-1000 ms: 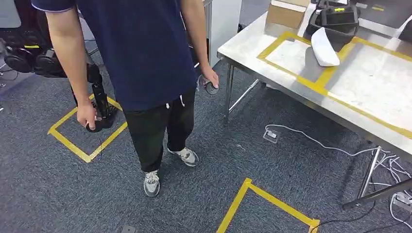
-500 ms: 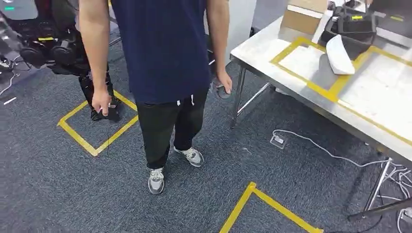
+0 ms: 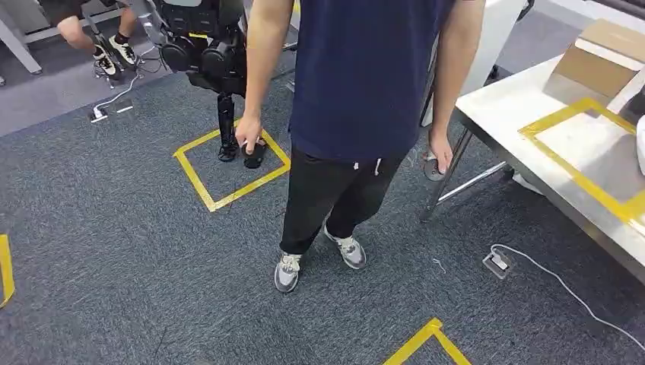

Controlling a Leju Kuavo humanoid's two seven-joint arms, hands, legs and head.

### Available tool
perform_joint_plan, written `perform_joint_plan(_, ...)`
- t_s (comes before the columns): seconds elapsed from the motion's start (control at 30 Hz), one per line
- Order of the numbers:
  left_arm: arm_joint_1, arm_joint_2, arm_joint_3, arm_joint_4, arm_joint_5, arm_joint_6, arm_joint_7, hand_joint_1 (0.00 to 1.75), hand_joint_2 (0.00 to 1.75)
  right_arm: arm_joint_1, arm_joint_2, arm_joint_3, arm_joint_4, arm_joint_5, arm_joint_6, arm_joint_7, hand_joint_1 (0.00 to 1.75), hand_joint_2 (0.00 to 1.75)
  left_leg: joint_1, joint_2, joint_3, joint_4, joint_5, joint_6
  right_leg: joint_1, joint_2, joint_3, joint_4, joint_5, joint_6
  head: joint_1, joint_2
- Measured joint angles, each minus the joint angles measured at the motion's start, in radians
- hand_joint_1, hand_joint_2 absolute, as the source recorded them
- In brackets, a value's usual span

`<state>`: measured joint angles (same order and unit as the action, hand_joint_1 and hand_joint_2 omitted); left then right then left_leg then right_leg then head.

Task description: Take the parts from the cabinet and place them on the table.

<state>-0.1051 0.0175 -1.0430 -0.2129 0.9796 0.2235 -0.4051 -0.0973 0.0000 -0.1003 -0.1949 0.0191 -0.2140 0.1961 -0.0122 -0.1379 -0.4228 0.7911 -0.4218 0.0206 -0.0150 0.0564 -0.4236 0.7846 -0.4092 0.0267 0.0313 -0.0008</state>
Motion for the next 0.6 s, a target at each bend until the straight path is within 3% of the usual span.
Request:
perform_joint_plan(0.03, 0.001, 0.0, 0.0, 0.0, -0.001, 0.0, -0.002, 0.0, 0.0, -0.003, 0.003, 0.002, 0.0, -0.002, 0.002, 0.005, 0.0, 1.75, 0.0, 0.036, -0.001, 0.011, -0.007, 0.0, -0.003, -0.013, 0.001, -0.006, 0.01, -0.012, -0.001, 0.0)
perform_joint_plan(0.07, -0.001, 0.0, 0.0, 0.0, -0.005, 0.0, -0.002, 0.0, 0.0, -0.003, 0.004, 0.004, 0.0, -0.006, 0.003, 0.008, 0.0, 1.75, -0.003, 0.122, -0.024, 0.061, -0.046, -0.006, -0.002, -0.017, 0.003, -0.01, 0.012, -0.017, -0.007, 0.0)
perform_joint_plan(0.1, -0.006, -0.002, 0.0, 0.0, -0.006, 0.0, -0.002, 0.0, 0.0, 0.002, 0.003, 0.005, 0.0, -0.009, 0.003, 0.01, 0.0, 1.75, 0.002, 0.143, -0.071, 0.153, -0.103, -0.013, -0.001, -0.027, 0.002, -0.012, 0.014, -0.021, -0.019, 0.0)
perform_joint_plan(0.17, -0.012, -0.006, 0.0, 0.0, -0.014, 0.0, 0.0, 0.0, 0.0, 0.008, 0.001, 0.005, 0.0, -0.019, 0.003, 0.01, 0.0, 1.75, 0.01, 0.145, -0.167, 0.351, -0.19, -0.024, -0.001, -0.048, -0.001, -0.012, 0.014, -0.022, -0.027, 0.0)
perform_joint_plan(0.2, -0.012, -0.009, 0.0, 0.0, -0.02, 0.001, 0.004, 0.0, 0.0, 0.01, 0.0, 0.005, 0.001, -0.022, 0.003, 0.01, 0.0, 1.75, 0.013, 0.143, -0.198, 0.412, -0.207, -0.027, 0.0, -0.056, -0.001, -0.012, 0.013, -0.022, -0.032, 0.0)
perform_joint_plan(0.23, -0.01, -0.011, 0.0, 0.0, -0.026, 0.003, 0.009, 0.0, 0.0, 0.01, -0.001, 0.006, 0.001, -0.031, 0.003, 0.01, 0.0, 1.75, 0.014, 0.141, -0.199, 0.412, -0.194, -0.028, 0.0, -0.064, -0.002, -0.012, 0.012, -0.021, -0.034, 0.0)
perform_joint_plan(0.27, -0.01, -0.012, 0.0, 0.0, -0.034, 0.006, 0.014, 0.0, 0.0, 0.01, -0.003, 0.006, 0.001, -0.039, 0.003, 0.014, 0.0, 1.75, 0.014, 0.141, -0.171, 0.357, -0.158, -0.025, 0.0, -0.07, 0.0, -0.012, 0.011, -0.019, -0.039, 0.0)
perform_joint_plan(0.3, -0.012, -0.015, 0.0, 0.0, -0.039, 0.008, 0.017, 0.0, 0.0, 0.008, -0.005, 0.006, 0.001, -0.044, 0.003, 0.018, 0.0, 1.75, 0.013, 0.147, -0.121, 0.258, -0.11, -0.02, 0.001, -0.077, 0.0, -0.012, 0.01, -0.017, -0.044, 0.0)
perform_joint_plan(0.33, -0.014, -0.017, 0.0, 0.0, -0.042, 0.008, 0.02, 0.0, 0.0, 0.008, -0.005, 0.006, 0.001, -0.05, 0.003, 0.019, 0.0, 1.75, 0.009, 0.17, -0.061, 0.148, -0.068, -0.012, 0.001, -0.084, 0.004, -0.012, 0.009, -0.017, -0.048, 0.0)
perform_joint_plan(0.37, -0.018, -0.017, 0.0, 0.0, -0.043, 0.008, 0.023, 0.0, 0.0, 0.007, -0.005, 0.006, 0.001, -0.052, 0.003, 0.019, 0.0, 1.75, -0.001, 0.235, -0.003, 0.055, -0.047, 0.001, 0.0, -0.089, 0.012, -0.012, 0.009, -0.015, -0.051, 0.0)
perform_joint_plan(0.4, -0.026, -0.017, 0.0, 0.0, -0.045, 0.009, 0.024, 0.0, 0.0, 0.012, -0.006, 0.006, 0.001, -0.053, 0.003, 0.019, 0.0, 1.75, -0.011, 0.273, 0.031, 0.001, -0.05, 0.01, 0.006, -0.097, 0.015, -0.009, 0.002, -0.004, -0.055, 0.0)
perform_joint_plan(0.43, -0.034, -0.019, 0.0, -0.001, -0.046, 0.009, 0.024, 0.0, 0.0, 0.013, -0.009, 0.006, 0.001, -0.054, 0.003, 0.019, 0.0, 1.75, -0.011, 0.247, 0.028, -0.004, -0.036, 0.013, 0.005, -0.109, 0.015, -0.007, 0.001, 0.0, -0.066, 0.0)
perform_joint_plan(0.53, -0.03, -0.019, 0.0, 0.0, -0.046, 0.01, 0.031, 0.0, 0.0, 0.011, -0.01, 0.006, 0.001, -0.06, 0.002, 0.014, 0.0, 1.75, -0.008, 0.197, 0.026, -0.014, -0.008, 0.023, 0.004, -0.14, 0.024, -0.016, 0.0, 0.016, -0.055, 0.0)
perform_joint_plan(0.57, -0.028, -0.022, 0.0, 0.0, -0.046, 0.01, 0.034, 0.0, 0.0, 0.011, -0.014, 0.006, 0.001, -0.061, 0.001, 0.011, 0.0, 1.75, -0.003, 0.181, 0.026, -0.021, 0.001, 0.022, 0.002, -0.101, 0.012, 0.011, -0.027, 0.023, -0.056, 0.0)
perform_joint_plan(0.6, -0.029, -0.023, 0.0, 0.0, -0.047, 0.01, 0.034, 0.0, 0.0, 0.014, -0.011, 0.006, 0.001, -0.063, 0.0, 0.008, 0.0, 1.75, -0.002, 0.166, 0.022, -0.021, 0.007, 0.03, 0.002, -0.077, -0.024, 0.092, -0.081, 0.026, -0.051, 0.0)
